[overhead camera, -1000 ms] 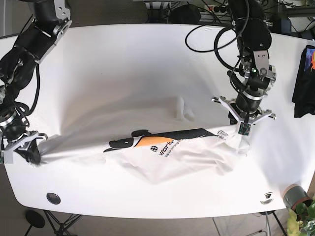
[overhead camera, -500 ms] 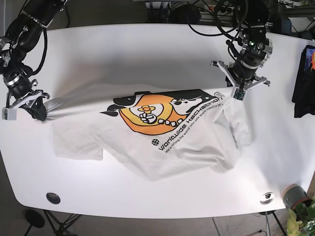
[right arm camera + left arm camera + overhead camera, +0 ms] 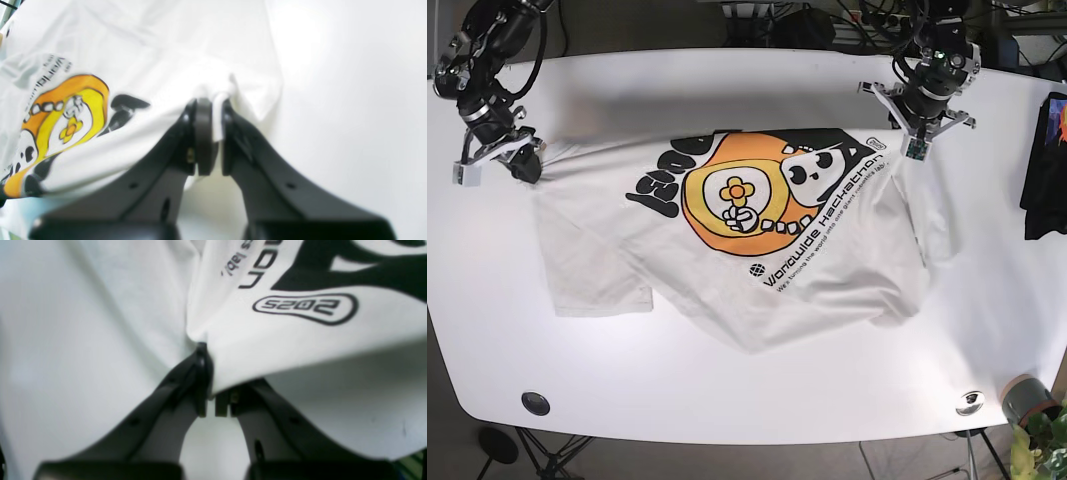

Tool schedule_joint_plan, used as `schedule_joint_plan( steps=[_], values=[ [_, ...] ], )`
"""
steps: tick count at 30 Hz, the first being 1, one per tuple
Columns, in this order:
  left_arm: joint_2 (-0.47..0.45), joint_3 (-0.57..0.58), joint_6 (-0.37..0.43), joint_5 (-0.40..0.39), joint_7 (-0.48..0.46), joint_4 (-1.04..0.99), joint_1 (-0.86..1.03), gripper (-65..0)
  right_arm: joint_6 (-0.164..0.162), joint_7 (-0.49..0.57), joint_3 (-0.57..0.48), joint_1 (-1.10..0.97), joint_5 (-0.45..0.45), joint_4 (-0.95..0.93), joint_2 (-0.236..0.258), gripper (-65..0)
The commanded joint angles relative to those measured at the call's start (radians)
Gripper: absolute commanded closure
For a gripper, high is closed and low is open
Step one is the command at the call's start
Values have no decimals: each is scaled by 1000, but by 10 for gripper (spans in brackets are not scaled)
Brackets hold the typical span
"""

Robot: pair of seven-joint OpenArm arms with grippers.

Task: Fold the T-shirt properly
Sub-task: 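Lay the shirt flat by sweeping both grippers across the table, then hold the shirt's shoulder corners with both grippers and pull them apart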

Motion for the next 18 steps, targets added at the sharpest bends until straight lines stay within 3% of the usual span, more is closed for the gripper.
schedule_joint_plan(
  steps=[1,6,11,18],
  values=[
    [-7,-50,-39,9,-18,4,14,0,-2,34,12,-20,10,17,14,-21],
    [-7,-142,-125,8,-21,-33,14,0,-2,36,12,-60,4,17,12,-21],
    [-7,-161,-190,8,-21,-48,12,0,1,36,10,-69,4,-32,11,-21],
    [1,-159,-204,5,-21,-48,12,0,1,36,10,-82,4,-75,11,-21]
  ],
)
